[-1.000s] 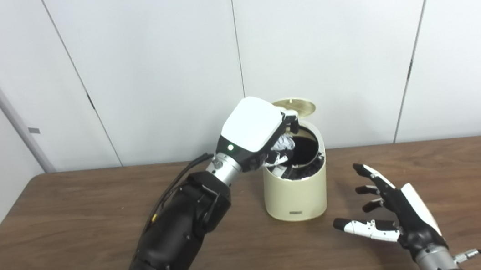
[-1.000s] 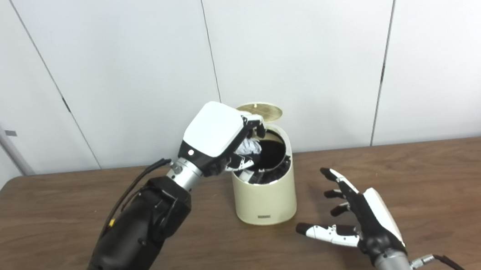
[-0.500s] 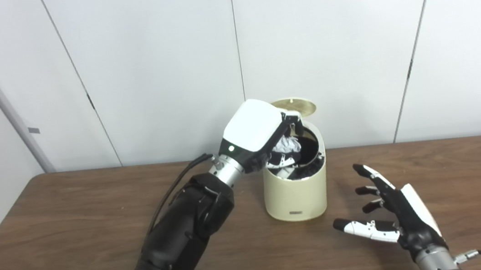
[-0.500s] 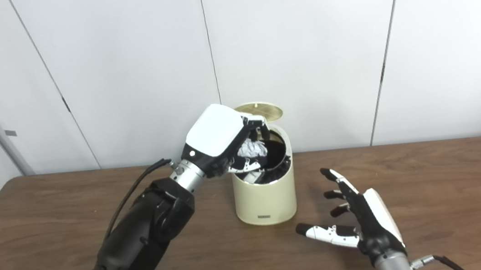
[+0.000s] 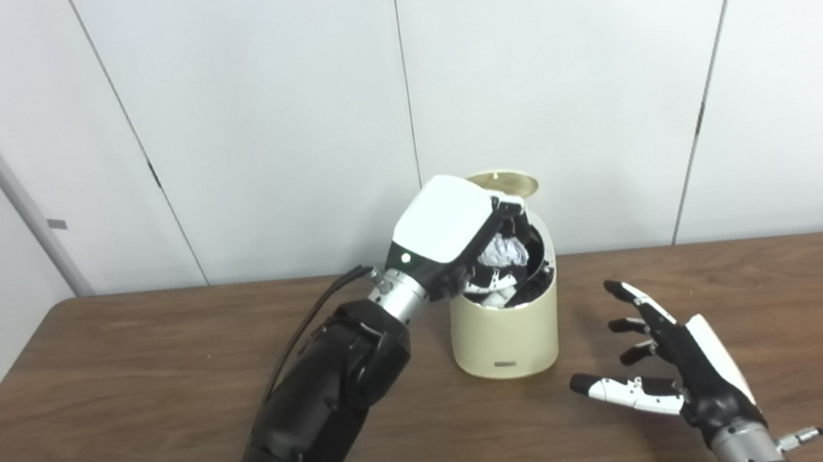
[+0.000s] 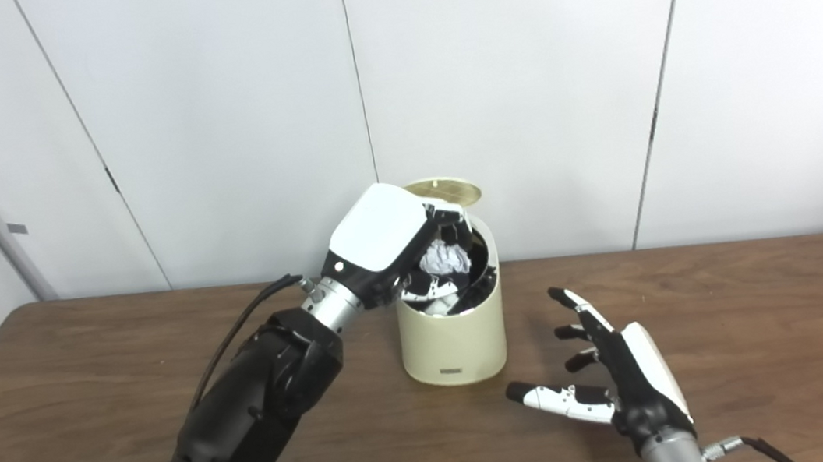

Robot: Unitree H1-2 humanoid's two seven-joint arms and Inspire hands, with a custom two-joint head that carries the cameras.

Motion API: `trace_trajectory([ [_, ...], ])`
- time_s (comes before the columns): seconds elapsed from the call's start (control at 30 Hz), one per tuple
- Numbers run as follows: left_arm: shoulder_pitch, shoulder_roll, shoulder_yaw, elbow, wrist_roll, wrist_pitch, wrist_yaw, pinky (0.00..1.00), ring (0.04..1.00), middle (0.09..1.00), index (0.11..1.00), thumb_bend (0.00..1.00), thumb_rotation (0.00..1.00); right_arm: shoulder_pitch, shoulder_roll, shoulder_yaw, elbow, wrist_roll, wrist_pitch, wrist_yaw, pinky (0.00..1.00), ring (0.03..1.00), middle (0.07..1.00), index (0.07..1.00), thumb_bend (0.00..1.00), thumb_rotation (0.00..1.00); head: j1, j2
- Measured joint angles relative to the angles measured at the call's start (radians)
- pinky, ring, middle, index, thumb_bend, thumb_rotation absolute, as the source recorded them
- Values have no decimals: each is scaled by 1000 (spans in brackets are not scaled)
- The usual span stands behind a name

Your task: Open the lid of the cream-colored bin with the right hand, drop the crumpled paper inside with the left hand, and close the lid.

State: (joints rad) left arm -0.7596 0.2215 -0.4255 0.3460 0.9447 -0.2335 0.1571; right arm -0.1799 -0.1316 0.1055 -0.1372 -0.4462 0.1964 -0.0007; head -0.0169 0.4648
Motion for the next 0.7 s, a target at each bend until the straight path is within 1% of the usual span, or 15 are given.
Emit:
trace_trajectory([
  [0.07, 0, 1, -1, 0, 6, 3, 1, 338, 377, 510, 508, 499, 0, 0, 0, 0, 0, 0, 0, 0, 577, 782, 919, 893, 803, 391, 0, 0],
  [0.1, -1, 1, -3, 0, 16, 8, 1, 362, 382, 513, 509, 499, 0, 0, 0, 0, 0, 0, 0, 0, 577, 781, 917, 889, 800, 388, 0, 0],
  [0.23, -1, 3, -14, -4, 75, 50, 0, 433, 408, 520, 515, 500, 0, 3, 0, 0, -10, 1, 0, 0, 567, 772, 916, 886, 801, 385, -2, 3],
  [0.27, -1, 3, -16, -6, 83, 62, -2, 465, 489, 516, 499, 511, 0, 3, 0, 0, -13, 1, 0, 0, 568, 770, 916, 885, 804, 389, -2, 3],
  [0.3, -1, 3, -16, -9, 87, 76, -12, 514, 574, 609, 585, 671, 0, 4, 0, 0, -15, 1, 0, 0, 568, 767, 915, 884, 808, 395, -2, 3],
  [0.33, -1, 3, -16, -17, 90, 91, -28, 545, 627, 667, 639, 771, 0, 4, 0, 0, -17, 1, 0, 0, 568, 765, 915, 883, 810, 398, -2, 3],
  [0.37, 0, 3, -16, -29, 96, 105, -49, 579, 681, 716, 687, 821, 0, 4, 0, 0, -19, 1, 0, 0, 571, 767, 915, 882, 810, 397, -2, 3],
  [0.4, 0, 3, -17, -42, 107, 122, -68, 623, 732, 761, 735, 849, 0, 5, 0, 0, -20, 2, 0, 0, 576, 769, 914, 880, 811, 395, 0, 6],
  [0.43, 0, 3, -21, -56, 116, 139, -84, 651, 764, 789, 765, 867, 0, 5, 0, 0, -20, 2, 0, 0, 579, 770, 913, 879, 811, 394, 0, 6],
  [0.5, 0, 3, -23, -76, 129, 164, -103, 707, 807, 827, 808, 886, 0, 5, 0, 0, -21, 2, 0, 0, 583, 771, 911, 876, 810, 392, 0, 6],
  [0.57, 0, 3, -25, -87, 144, 179, -118, 722, 823, 843, 822, 898, 0, 6, 0, 0, -21, 2, 0, 0, 587, 770, 910, 875, 807, 394, 0, 6],
  [0.7, 0, 5, -26, -94, 149, 180, -123, 715, 825, 845, 819, 904, 0, 10, 0, 0, -21, 2, 0, 0, 594, 774, 910, 873, 810, 392, 0, 8],
])
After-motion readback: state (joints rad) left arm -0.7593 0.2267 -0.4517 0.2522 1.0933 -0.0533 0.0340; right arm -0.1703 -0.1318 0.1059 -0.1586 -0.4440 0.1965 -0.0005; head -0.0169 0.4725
